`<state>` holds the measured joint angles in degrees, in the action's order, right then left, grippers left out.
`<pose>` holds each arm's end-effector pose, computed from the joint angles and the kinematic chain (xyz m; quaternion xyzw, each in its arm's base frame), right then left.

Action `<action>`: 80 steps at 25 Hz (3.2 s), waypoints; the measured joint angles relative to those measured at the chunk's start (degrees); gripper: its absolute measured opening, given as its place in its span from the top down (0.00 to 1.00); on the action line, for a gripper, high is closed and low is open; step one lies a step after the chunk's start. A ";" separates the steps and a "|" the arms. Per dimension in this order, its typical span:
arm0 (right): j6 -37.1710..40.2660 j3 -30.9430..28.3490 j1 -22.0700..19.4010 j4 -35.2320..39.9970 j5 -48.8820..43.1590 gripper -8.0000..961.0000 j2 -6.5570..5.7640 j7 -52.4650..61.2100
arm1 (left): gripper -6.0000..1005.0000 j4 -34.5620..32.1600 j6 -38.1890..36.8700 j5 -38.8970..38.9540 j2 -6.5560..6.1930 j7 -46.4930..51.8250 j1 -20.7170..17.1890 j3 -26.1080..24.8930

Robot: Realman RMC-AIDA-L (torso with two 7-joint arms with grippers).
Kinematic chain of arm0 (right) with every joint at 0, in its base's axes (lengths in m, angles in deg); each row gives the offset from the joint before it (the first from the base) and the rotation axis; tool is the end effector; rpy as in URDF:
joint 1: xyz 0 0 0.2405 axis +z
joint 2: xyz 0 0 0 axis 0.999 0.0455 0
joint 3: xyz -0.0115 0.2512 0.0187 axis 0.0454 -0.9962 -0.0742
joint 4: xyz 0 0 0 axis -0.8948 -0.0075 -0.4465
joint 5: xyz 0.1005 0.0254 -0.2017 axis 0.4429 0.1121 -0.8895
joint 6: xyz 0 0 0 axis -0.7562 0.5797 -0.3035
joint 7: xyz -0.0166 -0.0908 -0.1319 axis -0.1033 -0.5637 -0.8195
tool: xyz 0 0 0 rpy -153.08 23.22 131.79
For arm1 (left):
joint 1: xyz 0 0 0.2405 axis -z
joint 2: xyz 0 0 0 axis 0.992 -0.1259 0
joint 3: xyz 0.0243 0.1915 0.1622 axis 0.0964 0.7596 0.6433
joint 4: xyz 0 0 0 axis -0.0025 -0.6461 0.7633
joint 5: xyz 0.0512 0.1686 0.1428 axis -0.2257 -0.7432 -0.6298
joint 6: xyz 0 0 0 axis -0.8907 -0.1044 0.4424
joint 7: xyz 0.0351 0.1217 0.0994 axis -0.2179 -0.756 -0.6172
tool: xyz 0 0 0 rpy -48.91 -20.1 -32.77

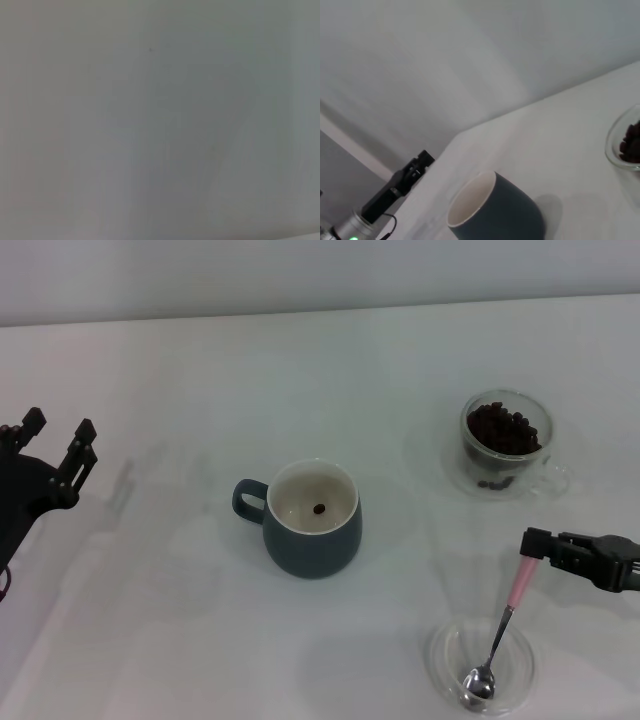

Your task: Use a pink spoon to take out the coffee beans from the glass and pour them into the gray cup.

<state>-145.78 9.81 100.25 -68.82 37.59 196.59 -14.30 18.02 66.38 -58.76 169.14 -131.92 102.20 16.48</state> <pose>0.3733 0.2309 0.0105 -0.7994 0.4893 0.3225 0.1324 -0.3308 0.3195 -0.0542 -0.7801 -0.2170 -0.3024 0.5028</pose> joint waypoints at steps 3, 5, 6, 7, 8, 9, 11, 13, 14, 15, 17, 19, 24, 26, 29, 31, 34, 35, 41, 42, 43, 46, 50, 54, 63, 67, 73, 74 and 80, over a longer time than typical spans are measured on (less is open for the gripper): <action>0.67 0.00 0.49 -0.39 -0.34 0.82 -0.01 0.01 | 0.41 -0.12 0.00 0.00 0.00 0.00 0.06 0.00; 1.71 -0.05 0.87 -0.46 -0.62 0.81 -0.02 0.02 | 0.41 -0.16 0.00 0.00 0.00 0.00 0.07 0.00; 2.15 -0.05 0.99 -0.48 -0.63 0.81 -0.02 0.03 | 0.41 -0.16 0.00 0.00 0.00 0.00 0.07 0.00; 2.74 -0.05 1.20 -0.54 -0.65 0.81 -0.01 0.05 | 0.41 -0.18 0.00 0.00 0.00 0.00 0.07 0.00; 3.28 -0.01 1.45 -0.60 -0.66 0.81 0.01 0.08 | 0.41 -0.20 0.00 0.00 -0.01 0.00 0.08 0.00; 3.57 0.01 1.68 -0.71 -0.67 0.81 0.04 0.09 | 0.41 -0.21 0.00 0.00 -0.03 0.00 0.07 0.00; 3.86 -0.17 2.22 -1.02 -0.68 0.81 0.10 0.10 | 0.41 -0.22 0.00 0.00 -0.08 0.00 -0.03 0.00; 3.91 -0.46 2.56 -1.19 -0.65 0.81 0.12 0.32 | 0.41 -0.28 0.00 0.02 -0.09 0.00 -0.15 0.00; 3.95 -0.57 2.65 -1.20 -0.57 0.81 0.12 0.42 | 0.41 -0.34 0.00 0.04 -0.12 0.00 -0.17 0.00; 4.03 -0.64 2.72 -1.20 -0.43 0.81 0.12 0.52 | 0.41 -0.39 0.00 0.05 -0.14 0.00 -0.18 0.00; 4.23 -0.70 2.78 -1.21 -0.26 0.80 0.08 0.62 | 0.41 -0.40 0.00 0.06 -0.16 0.00 -0.19 0.00; 4.46 -0.72 2.79 -1.21 -0.23 0.78 0.03 0.70 | 0.41 -0.41 0.00 0.07 -0.17 0.00 -0.19 0.00; 4.76 -0.73 2.85 -1.12 -0.18 0.74 0.08 1.26 | 0.41 -0.41 0.00 0.09 -0.27 0.00 -0.13 -0.63; 4.60 -0.78 2.86 -0.93 -0.09 0.72 0.09 1.32 | 0.41 -0.41 0.00 0.09 -0.27 0.00 -0.02 -0.62; 4.29 -0.83 3.02 -0.66 0.56 0.72 0.00 1.37 | 0.41 -0.41 0.00 0.09 -0.27 0.00 0.04 -0.62; 3.93 -0.94 3.25 -0.57 1.17 0.72 -0.24 1.29 | 0.41 -0.41 0.00 0.09 -0.26 0.00 0.01 -0.75; 3.26 -2.29 3.53 0.23 1.94 0.72 -0.64 0.66 | 0.41 -0.41 0.00 0.10 -0.26 0.00 -0.23 -1.82; 3.06 -2.99 3.55 0.74 2.07 0.72 -0.68 0.34 | 0.41 -0.41 0.00 0.10 -0.26 0.00 -0.27 -2.09; 4.64 -9.62 3.82 2.81 2.14 0.72 -0.05 -4.90 | 0.41 -0.41 0.00 0.10 -0.26 0.00 -0.43 -3.60; 5.61 -11.03 4.03 2.81 2.16 0.72 0.13 -6.39 | 0.41 -0.41 0.00 0.15 -0.26 0.00 -0.44 -4.17; 6.55 -12.28 4.23 2.79 2.18 0.72 0.32 -7.72 | 0.41 -0.41 0.00 0.27 -0.26 0.00 -0.44 -4.75; 9.98 -16.95 4.71 2.51 2.59 0.72 1.26 -13.29 | 0.40 -0.38 0.18 1.63 -0.15 -0.03 -0.49 -5.80; 10.90 -21.29 5.06 2.56 2.88 0.72 2.60 -19.49 | 0.40 -0.14 0.20 2.85 -0.03 -0.03 -0.55 -5.97; 10.75 -24.80 4.95 1.41 4.88 0.72 3.06 -23.17 | 0.40 0.04 0.64 2.94 -0.05 0.19 -0.51 -5.97; 17.27 -31.05 3.63 -6.27 14.93 0.72 2.95 -19.10 | 0.40 0.13 0.89 3.00 0.03 0.43 -0.45 -5.98; 18.94 -31.16 3.06 -6.29 15.57 0.72 3.12 -18.82 | 0.40 0.13 0.90 3.00 0.03 0.54 -0.45 -5.98; 22.25 -32.29 2.54 -7.36 17.63 0.72 3.41 -19.20 | 0.40 0.08 1.10 6.40 0.23 0.70 -0.71 -5.98; 22.84 -33.02 2.31 -7.72 17.98 0.72 3.43 -19.23 | 0.40 0.09 1.27 6.64 0.27 0.74 -0.84 -5.97; 23.77 -38.48 1.21 -9.75 18.58 0.72 3.49 -22.03 | 0.41 0.09 1.63 6.84 0.29 0.88 -1.55 -5.97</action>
<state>-122.01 -28.67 101.46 -78.58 56.17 200.09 -36.34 18.11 68.01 -51.92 169.43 -131.04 100.65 10.51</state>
